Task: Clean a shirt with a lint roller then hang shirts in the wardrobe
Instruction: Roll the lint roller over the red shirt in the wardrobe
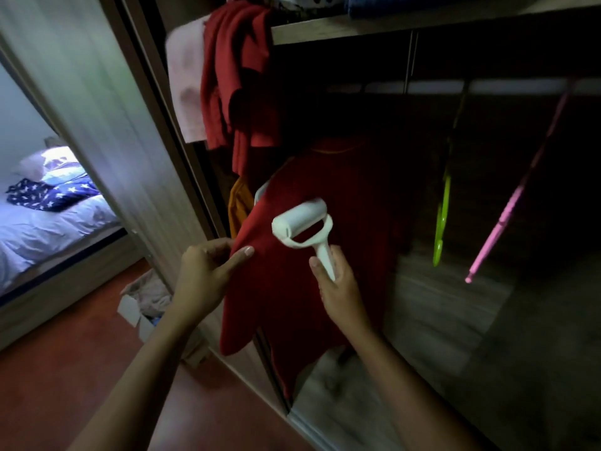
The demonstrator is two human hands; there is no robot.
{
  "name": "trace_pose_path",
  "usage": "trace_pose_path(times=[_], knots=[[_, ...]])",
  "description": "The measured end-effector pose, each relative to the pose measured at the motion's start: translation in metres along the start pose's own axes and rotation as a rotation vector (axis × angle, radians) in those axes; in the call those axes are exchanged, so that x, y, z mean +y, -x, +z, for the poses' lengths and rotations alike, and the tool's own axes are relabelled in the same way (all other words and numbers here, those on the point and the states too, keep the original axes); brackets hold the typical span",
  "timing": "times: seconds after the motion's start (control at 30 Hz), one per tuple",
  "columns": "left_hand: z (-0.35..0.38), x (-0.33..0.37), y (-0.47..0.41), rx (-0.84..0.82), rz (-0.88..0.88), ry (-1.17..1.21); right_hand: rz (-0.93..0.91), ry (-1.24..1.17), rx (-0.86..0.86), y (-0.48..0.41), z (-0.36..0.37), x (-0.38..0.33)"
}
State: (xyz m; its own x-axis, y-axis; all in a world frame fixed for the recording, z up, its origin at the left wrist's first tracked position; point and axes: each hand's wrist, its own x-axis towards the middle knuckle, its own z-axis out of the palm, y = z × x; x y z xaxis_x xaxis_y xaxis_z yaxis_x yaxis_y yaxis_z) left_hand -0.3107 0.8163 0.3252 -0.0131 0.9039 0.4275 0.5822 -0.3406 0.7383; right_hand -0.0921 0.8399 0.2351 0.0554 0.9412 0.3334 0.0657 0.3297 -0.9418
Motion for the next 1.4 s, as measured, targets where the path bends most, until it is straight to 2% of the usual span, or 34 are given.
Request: trace_pose_path(times=[0.23,0.33,0.4,0.6,0.67,0.77,0.83,0.97,1.2,1.3,1.4], knots=[[-0.001,0.004,0.001,0.023,-0.018,0.031,0.255,0.207,-0.21,0.068,0.022,0.098],[-0.001,0.003,0.001,0.013,-0.025,0.027,0.308,0.215,-0.225,0.075,0.017,0.11],[-0.002,0.003,0.002,0.005,-0.021,0.022,0.276,0.158,-0.157,0.066,0.012,0.104],[0.0,0.003,0.004,-0.011,-0.022,0.026,0.137,-0.063,0.211,-0.002,-0.011,0.052],[0.0,0.003,0.004,-0.013,-0.028,0.04,0.127,-0.18,0.258,-0.023,-0.02,0.03],[0.0,0.003,0.004,-0.009,-0.038,0.053,0.139,-0.307,0.218,-0.042,-0.03,0.006],[0.0,0.004,0.003,-0.004,-0.04,0.052,0.132,-0.297,0.187,-0.046,-0.03,0.006],[0.0,0.007,0.003,-0.014,-0.022,0.052,0.153,-0.167,0.146,-0.025,-0.016,0.045],[-0.001,0.007,0.003,0.0,0.015,-0.001,0.408,0.079,-0.14,0.063,0.0,0.151],[-0.004,0.007,0.003,0.012,0.006,0.009,0.469,0.119,-0.26,0.079,-0.001,0.16],[-0.006,0.009,0.005,0.017,-0.008,0.024,0.468,0.028,-0.249,0.063,-0.005,0.149]])
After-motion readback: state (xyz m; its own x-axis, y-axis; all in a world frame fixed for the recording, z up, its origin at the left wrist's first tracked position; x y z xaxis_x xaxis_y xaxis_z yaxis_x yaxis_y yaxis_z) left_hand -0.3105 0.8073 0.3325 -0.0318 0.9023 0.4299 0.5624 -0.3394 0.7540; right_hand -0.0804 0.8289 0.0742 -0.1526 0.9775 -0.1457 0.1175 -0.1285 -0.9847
